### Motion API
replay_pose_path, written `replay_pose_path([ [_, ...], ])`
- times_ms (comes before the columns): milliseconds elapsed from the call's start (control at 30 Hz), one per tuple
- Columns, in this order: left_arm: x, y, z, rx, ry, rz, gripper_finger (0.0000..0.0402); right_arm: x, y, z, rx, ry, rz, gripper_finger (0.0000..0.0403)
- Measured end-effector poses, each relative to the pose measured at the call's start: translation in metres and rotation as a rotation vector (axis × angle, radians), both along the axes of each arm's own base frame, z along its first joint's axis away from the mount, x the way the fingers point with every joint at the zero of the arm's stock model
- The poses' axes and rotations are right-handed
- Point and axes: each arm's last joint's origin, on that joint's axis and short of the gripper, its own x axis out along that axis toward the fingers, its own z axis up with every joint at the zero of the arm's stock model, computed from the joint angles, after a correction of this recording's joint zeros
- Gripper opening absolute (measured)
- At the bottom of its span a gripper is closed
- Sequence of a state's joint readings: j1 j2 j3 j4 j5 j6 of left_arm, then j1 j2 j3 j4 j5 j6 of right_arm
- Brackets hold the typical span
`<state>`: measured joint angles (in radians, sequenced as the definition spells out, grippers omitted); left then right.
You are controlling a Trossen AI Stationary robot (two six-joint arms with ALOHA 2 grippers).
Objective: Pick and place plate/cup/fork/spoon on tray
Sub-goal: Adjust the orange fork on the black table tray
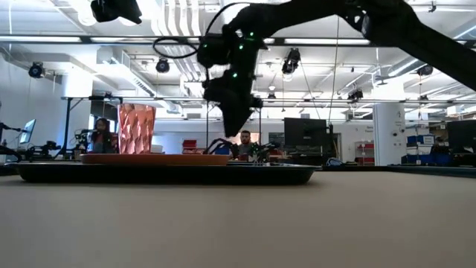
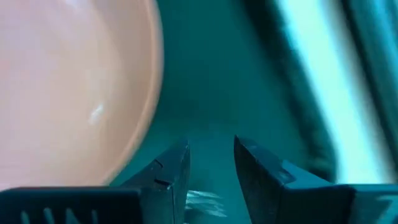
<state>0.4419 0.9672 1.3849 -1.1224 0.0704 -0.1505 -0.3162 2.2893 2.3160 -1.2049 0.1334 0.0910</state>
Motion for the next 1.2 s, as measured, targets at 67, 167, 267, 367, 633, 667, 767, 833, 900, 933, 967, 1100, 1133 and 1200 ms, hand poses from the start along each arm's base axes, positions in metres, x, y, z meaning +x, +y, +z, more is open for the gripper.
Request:
replay_pose_path([
  [67,0.001,0.0,0.0,0.002,-0.005,0.0,0.0089,-0.007,-0.005,0.011,-0.003,-0.001,-0.016,0.0113],
  [167,0.001,0.001,0.002,0.009,-0.019,0.0,0.0089,-0.017,-0.01,0.029,-0.01,-0.026,-0.033,0.0113],
  [267,0.002,0.001,0.002,0.009,-0.021,0.0,0.0089,-0.027,-0.009,0.049,-0.016,-0.044,-0.033,0.0109],
  [367,0.002,0.001,0.002,-0.005,-0.027,0.013,0.0089,-0.038,-0.008,0.066,-0.029,-0.049,-0.013,0.0102],
  [633,0.003,0.001,0.004,0.0,-0.052,0.017,0.0089,-0.075,-0.008,0.097,-0.004,0.025,-0.104,0.0023],
  [667,0.003,0.001,0.004,0.001,-0.052,0.017,0.0089,-0.078,-0.006,0.096,0.01,0.051,-0.118,0.0017],
  [767,0.003,0.001,0.004,0.001,-0.052,0.017,0.0089,-0.085,0.004,0.094,0.043,0.124,-0.131,0.001],
  [833,0.003,0.001,0.004,0.001,-0.052,0.017,0.0089,-0.085,0.013,0.09,0.053,0.144,-0.135,0.0008],
  [900,0.003,0.002,0.004,0.002,-0.052,0.018,0.0089,-0.083,0.023,0.084,0.065,0.163,-0.13,0.0008],
  [933,0.003,0.002,0.004,0.002,-0.052,0.018,0.0089,-0.081,0.029,0.08,0.076,0.174,-0.125,0.0008],
  [967,0.003,0.002,0.004,0.002,-0.052,0.018,0.0089,-0.079,0.034,0.076,0.087,0.183,-0.124,0.0008],
  [1100,0.003,0.002,0.004,0.002,-0.052,0.018,0.0089,-0.066,0.059,0.05,0.124,0.181,-0.089,0.0008],
  [1133,0.003,0.002,0.004,0.002,-0.052,0.018,0.0089,-0.063,0.065,0.042,0.154,0.167,-0.076,0.0008],
  [1200,0.003,0.002,0.004,0.006,-0.05,0.014,0.0089,-0.055,0.078,0.025,0.196,0.131,-0.044,0.0008],
])
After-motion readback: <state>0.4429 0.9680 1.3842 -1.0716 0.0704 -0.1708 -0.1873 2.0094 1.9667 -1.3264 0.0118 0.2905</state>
